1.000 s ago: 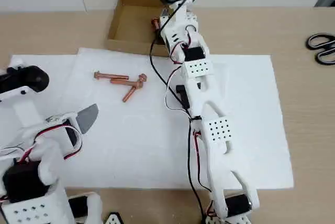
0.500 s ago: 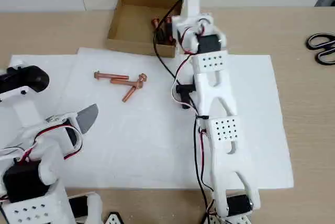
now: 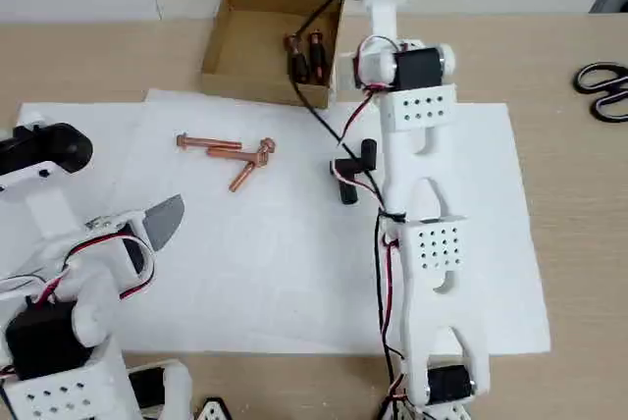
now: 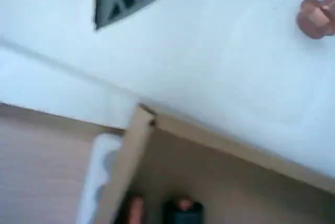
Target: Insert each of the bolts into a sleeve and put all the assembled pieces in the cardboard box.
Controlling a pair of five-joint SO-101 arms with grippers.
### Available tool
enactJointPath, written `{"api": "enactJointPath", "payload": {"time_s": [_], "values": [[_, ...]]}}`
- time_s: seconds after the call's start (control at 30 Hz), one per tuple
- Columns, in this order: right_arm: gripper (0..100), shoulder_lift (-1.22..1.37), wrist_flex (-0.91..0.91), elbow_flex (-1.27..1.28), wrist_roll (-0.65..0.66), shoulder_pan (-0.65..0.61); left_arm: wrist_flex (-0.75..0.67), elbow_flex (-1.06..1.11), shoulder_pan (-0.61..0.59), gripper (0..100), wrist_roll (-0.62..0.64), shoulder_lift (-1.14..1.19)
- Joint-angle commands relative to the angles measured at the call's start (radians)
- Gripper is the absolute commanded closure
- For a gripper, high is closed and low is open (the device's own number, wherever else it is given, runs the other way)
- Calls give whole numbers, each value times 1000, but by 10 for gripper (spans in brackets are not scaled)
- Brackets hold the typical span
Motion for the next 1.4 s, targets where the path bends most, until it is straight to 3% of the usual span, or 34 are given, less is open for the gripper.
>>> {"api": "enactJointPath", "payload": {"time_s": [0.0,0.3,0.8,1.37], "values": [[859,-90,13,-38,-9,28,9,-2,0,662,-9,-9],[859,-96,21,-17,-6,48,11,-2,0,662,-9,-9],[859,-381,-10,661,-12,42,11,-2,0,662,-9,-9],[859,-179,-139,687,-14,-21,9,33,-3,662,-60,-9]]}}
